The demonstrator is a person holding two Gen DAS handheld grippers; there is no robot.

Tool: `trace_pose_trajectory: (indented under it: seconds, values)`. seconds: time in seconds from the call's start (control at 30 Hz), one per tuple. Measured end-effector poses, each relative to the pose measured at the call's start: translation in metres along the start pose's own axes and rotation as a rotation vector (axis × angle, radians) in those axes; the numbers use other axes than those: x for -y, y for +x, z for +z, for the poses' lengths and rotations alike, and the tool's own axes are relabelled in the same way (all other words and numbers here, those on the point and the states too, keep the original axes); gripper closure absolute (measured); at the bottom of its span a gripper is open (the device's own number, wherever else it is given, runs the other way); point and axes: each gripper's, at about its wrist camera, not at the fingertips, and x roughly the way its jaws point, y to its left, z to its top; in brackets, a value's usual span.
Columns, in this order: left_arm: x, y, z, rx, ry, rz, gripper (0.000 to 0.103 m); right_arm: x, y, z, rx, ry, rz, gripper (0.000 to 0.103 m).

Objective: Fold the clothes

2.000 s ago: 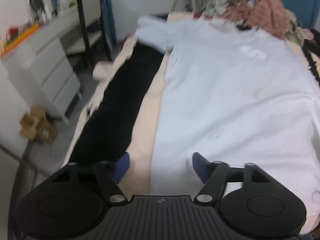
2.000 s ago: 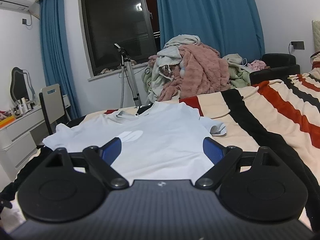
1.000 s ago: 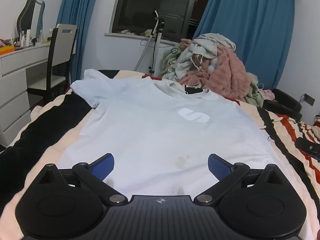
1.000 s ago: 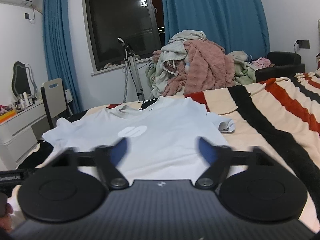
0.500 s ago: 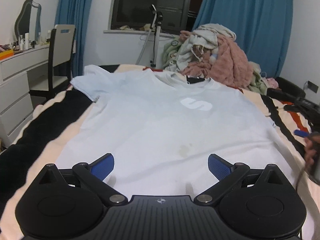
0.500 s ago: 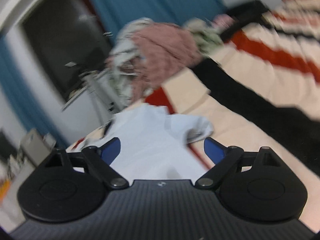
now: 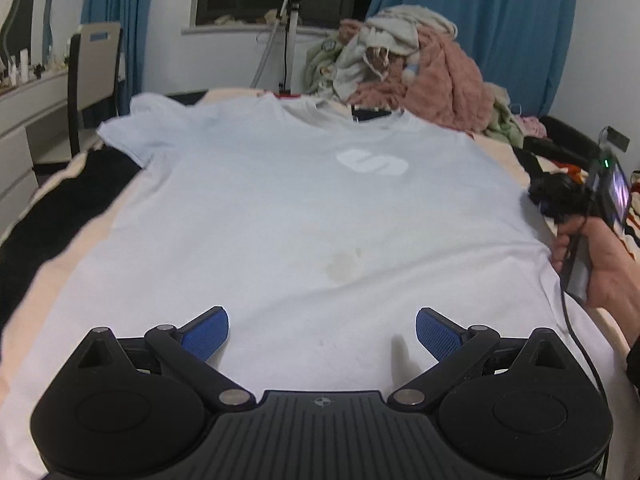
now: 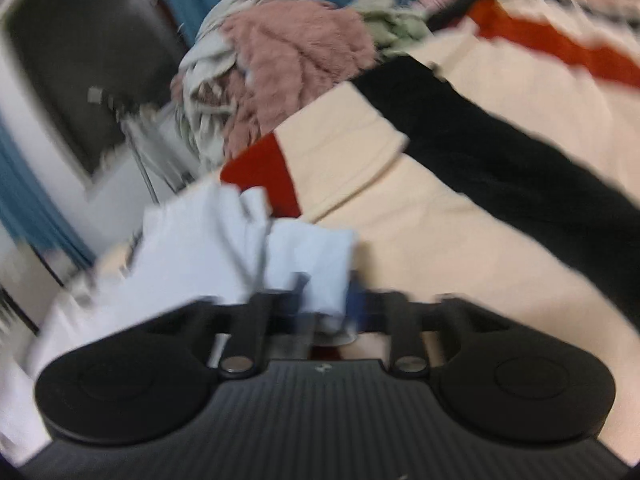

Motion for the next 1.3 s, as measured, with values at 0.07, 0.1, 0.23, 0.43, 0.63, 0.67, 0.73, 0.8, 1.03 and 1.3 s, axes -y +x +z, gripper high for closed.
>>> trace_pose_trajectory:
  seconds: [0.07, 0.1, 0.23, 0.43, 0.63, 0.67, 0.73, 0.8, 1.03, 1.3]
  values:
    - [0.0, 0.006, -0.001, -0.011, 0.003, 0.0, 0.002, -0.032, -0.007, 0.0, 0.057, -0.177, -0.02, 0.089]
    - [0.001, 0.008, -0.002, -0.016, 0.017, 0.012, 0.002, -0.049, -0.011, -0.004, 0.082, -0.264, -0.014, 0.089]
    - [0.005, 0.014, -0.006, -0.027, 0.058, 0.041, 0.002, -0.105, -0.019, -0.031, 0.031, -0.497, 0.141, 0.089]
    - [0.003, 0.011, -0.008, -0.023, 0.059, 0.037, 0.002, -0.158, -0.025, -0.069, -0.101, -0.696, 0.369, 0.082]
    - [0.002, 0.008, -0.007, -0.018, 0.042, 0.032, 0.002, -0.13, -0.036, -0.024, -0.118, -0.288, 0.58, 0.039]
    - [0.002, 0.007, -0.006, -0.018, 0.036, 0.031, 0.002, -0.121, -0.038, -0.014, -0.098, -0.186, 0.607, 0.039]
    - [0.0, 0.006, -0.005, -0.015, 0.019, 0.025, 0.002, -0.101, -0.043, 0.0, -0.044, -0.034, 0.587, 0.039]
    - [-0.003, 0.005, -0.005, -0.015, 0.007, 0.02, 0.002, -0.083, -0.041, 0.008, -0.018, 0.072, 0.514, 0.038]
    - [-0.003, 0.012, -0.006, -0.023, 0.005, 0.014, 0.002, -0.034, 0.006, -0.011, -0.109, 0.255, 0.378, 0.057]
    - [0.0, 0.024, -0.007, -0.023, 0.027, 0.021, 0.002, -0.042, 0.011, -0.02, -0.036, 0.206, 0.322, 0.089]
